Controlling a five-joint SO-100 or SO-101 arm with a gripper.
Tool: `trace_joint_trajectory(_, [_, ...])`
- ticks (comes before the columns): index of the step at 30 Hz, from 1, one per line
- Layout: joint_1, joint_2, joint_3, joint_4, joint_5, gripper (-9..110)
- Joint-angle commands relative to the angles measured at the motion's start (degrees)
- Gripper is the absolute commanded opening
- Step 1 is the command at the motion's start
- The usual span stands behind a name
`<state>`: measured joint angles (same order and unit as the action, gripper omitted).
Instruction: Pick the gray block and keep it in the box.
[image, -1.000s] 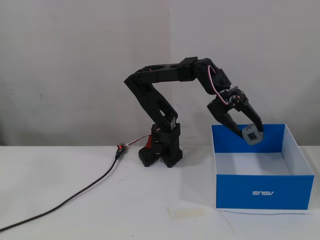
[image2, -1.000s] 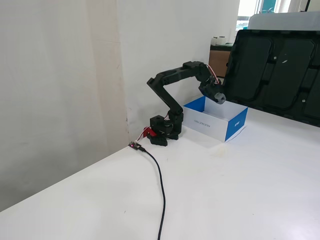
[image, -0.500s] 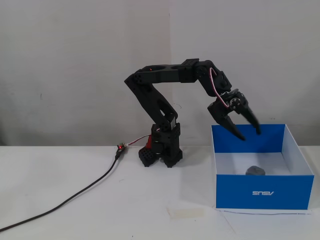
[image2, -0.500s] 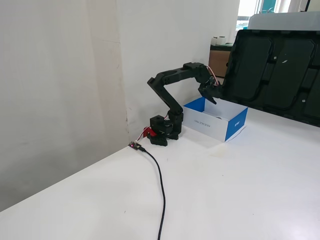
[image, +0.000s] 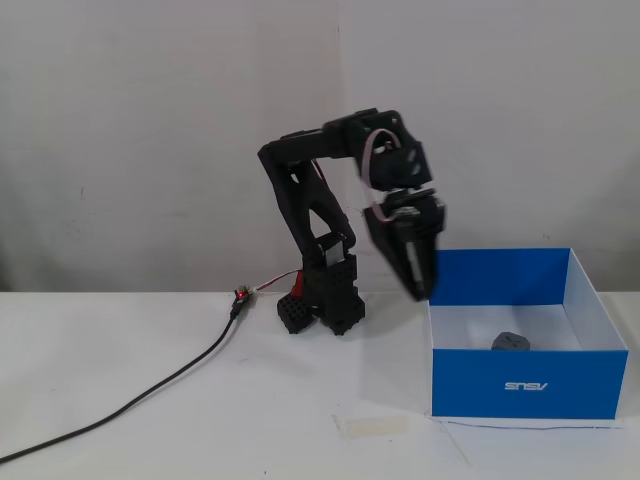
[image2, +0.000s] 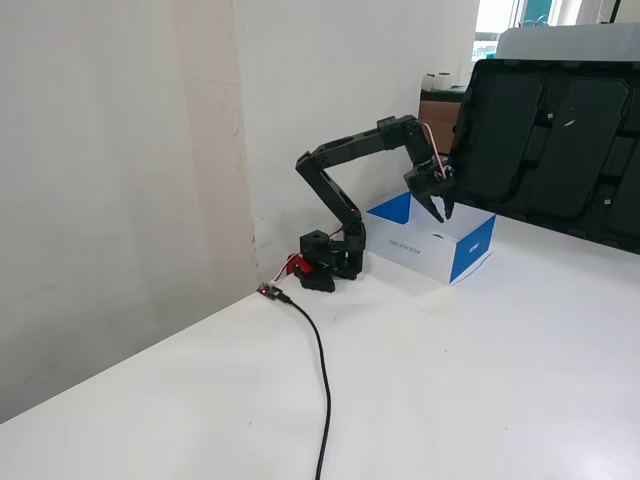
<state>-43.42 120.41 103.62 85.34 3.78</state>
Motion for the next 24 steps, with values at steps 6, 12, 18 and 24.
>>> trace_joint_trajectory(6, [25.93, 2.90, -1.76, 2.11, -2.81, 0])
trace_joint_trajectory(12, [37.35, 7.03, 6.42, -2.72, -3.43, 0])
trace_joint_trajectory(18, [42.45, 11.60, 16.70, -9.05, -3.60, 0])
trace_joint_trajectory(24, [43.86, 12.83, 25.49, -15.82, -3.78, 0])
